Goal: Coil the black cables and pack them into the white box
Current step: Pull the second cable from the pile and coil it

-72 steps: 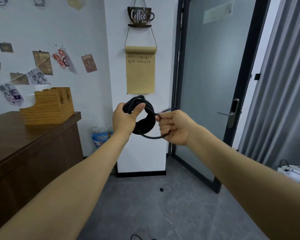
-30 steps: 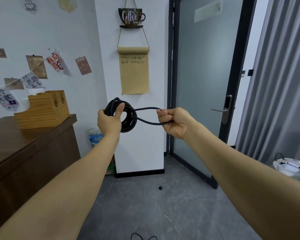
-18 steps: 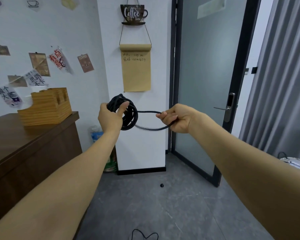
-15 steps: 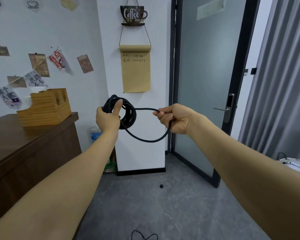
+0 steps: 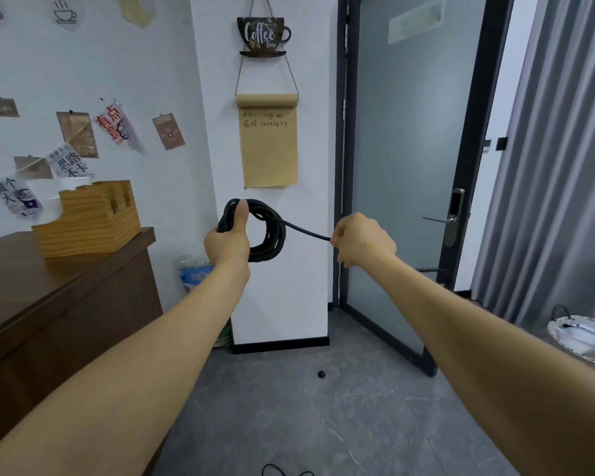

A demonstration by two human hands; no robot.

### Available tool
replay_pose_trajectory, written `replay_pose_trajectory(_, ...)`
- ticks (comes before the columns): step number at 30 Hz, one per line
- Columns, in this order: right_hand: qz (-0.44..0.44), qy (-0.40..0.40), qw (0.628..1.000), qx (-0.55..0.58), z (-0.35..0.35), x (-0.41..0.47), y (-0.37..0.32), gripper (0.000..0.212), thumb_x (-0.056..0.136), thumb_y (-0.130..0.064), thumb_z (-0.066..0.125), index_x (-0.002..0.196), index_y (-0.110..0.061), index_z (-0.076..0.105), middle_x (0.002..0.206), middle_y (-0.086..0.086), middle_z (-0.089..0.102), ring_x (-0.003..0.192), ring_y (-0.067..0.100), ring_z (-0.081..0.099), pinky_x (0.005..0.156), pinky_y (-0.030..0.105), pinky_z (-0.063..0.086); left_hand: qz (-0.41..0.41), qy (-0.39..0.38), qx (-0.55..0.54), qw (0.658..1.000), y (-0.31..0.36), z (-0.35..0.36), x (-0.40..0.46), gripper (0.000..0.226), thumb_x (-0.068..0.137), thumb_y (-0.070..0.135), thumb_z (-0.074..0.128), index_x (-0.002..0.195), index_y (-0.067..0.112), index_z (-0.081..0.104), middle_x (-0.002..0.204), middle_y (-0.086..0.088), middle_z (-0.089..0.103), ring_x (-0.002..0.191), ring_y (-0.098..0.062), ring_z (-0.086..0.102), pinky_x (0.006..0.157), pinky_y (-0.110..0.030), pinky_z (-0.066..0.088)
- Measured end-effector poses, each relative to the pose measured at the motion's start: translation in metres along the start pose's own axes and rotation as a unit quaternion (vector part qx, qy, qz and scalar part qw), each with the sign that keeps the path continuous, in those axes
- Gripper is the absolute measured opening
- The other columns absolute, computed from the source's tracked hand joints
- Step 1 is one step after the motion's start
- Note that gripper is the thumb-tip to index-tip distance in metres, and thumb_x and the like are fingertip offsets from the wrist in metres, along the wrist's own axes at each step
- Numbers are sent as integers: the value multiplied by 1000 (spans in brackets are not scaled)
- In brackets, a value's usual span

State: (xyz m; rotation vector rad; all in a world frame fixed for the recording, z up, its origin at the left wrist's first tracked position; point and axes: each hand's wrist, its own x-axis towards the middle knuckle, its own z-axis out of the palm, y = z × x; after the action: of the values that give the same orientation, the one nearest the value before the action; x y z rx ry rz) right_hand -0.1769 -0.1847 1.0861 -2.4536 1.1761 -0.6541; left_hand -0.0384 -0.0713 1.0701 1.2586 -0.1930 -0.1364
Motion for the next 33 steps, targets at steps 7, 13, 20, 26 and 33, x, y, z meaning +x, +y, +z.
replay_pose_trajectory(7, -14, -9, 968, 251, 24, 8, 13, 20, 93, -4, 52, 92, -13, 71, 85, 1, 63, 81, 21, 58, 75, 32, 52, -137, -88, -124, 979, 1, 20, -23, 49, 77, 57, 66, 70, 12, 46, 60, 1, 38, 53, -13, 39, 61, -32, 52)
replay_pose_trajectory(13, 14, -79, 861, 502, 37, -2, 0, 14, 93, -6, 55, 97, 0, 68, 85, 3, 68, 81, 14, 68, 94, 32, 51, -160, -101, -160, 969, -4, 23, -27, 51, 77, 60, 63, 72, 12, 47, 57, 3, 36, 51, -12, 41, 63, -33, 53)
replay_pose_trajectory(20, 6, -161, 765, 623, 40, -17, -14, 53, 67, 23, 25, 92, 1, 65, 92, 12, 65, 105, 33, 61, 104, 33, 44, -173, -90, -214, 957, -10, 26, -28, 53, 78, 59, 62, 75, 9, 47, 60, 0, 35, 55, -15, 41, 72, -42, 56)
replay_pose_trajectory(26, -33, -283, 684, 672, 40, -24, -13, 28, 68, -13, 54, 95, -8, 60, 102, 6, 63, 105, 19, 55, 107, 31, 35, -125, -80, -172, 974, -13, 25, -26, 52, 81, 59, 58, 68, 10, 46, 52, 1, 40, 45, -14, 48, 73, -40, 54)
replay_pose_trajectory(33, 73, -102, 727, 675, 49, -21, -29, 13, 80, -17, 72, 87, -9, 63, 80, 5, 67, 83, 18, 64, 100, 35, 47, -83, -112, -114, 984, -22, 31, -32, 54, 84, 59, 54, 87, 5, 51, 69, -6, 57, 70, -24, 62, 84, -48, 55)
